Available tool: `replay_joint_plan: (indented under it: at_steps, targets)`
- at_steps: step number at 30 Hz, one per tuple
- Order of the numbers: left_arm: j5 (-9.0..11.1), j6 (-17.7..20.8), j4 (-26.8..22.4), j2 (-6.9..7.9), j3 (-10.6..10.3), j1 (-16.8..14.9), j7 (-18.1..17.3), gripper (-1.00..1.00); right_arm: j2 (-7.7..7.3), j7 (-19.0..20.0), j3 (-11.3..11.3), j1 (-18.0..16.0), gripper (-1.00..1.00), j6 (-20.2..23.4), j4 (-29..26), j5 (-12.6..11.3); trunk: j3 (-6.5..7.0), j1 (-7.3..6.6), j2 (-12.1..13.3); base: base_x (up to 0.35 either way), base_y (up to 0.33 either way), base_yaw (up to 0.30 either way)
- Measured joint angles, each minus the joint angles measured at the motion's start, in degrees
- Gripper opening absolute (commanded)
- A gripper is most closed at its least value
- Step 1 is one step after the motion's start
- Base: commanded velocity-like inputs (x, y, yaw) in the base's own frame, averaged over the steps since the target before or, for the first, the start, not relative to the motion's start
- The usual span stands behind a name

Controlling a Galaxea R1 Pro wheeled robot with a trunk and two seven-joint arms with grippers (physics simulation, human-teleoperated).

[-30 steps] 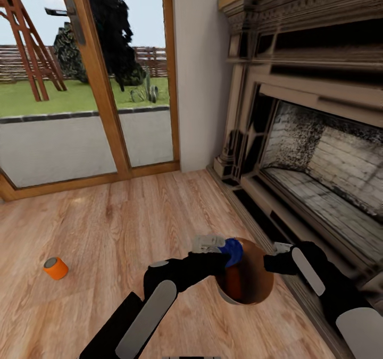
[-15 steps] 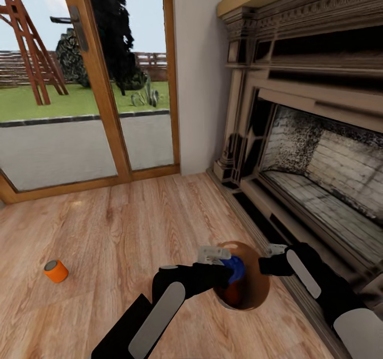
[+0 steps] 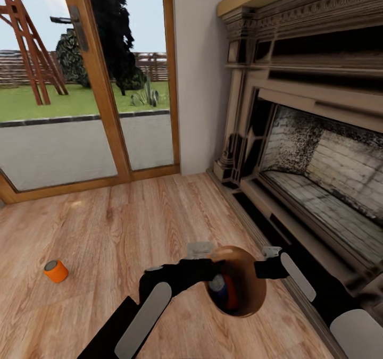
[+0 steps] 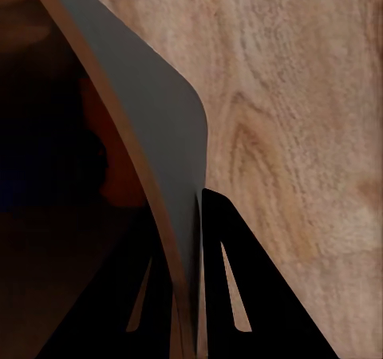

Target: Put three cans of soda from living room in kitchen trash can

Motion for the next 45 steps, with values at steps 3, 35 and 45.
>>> replay_joint_plan:
  at_steps: [3,35,45]
  targets:
    - [0.1,-7.2,-3.2,3.09,1.9,2.9,-0.2,1.00,-0.01,0.0,-0.2,0.0,-1.00,0.0,0.0,-0.6,0.00,0.00,0.0,0.000,0.007,0.000]
    - [0.2,-9.2,3.3,7.17,35.4,12.8,-0.7,1.00,0.06,-0.2,0.1,0.0,-1.00,0.0,0.3,0.2,3.00,-0.34,0.2,0.000,0.110,0.173]
    - [2.7,-9.0,10.8,6.86,46.7,12.8,-0.2,1.00,-0.01,-0.1,-0.3,-0.1,-1.00,0.0,0.4,0.2,5.24,-0.60,0.3,0.000,0.000,0.294]
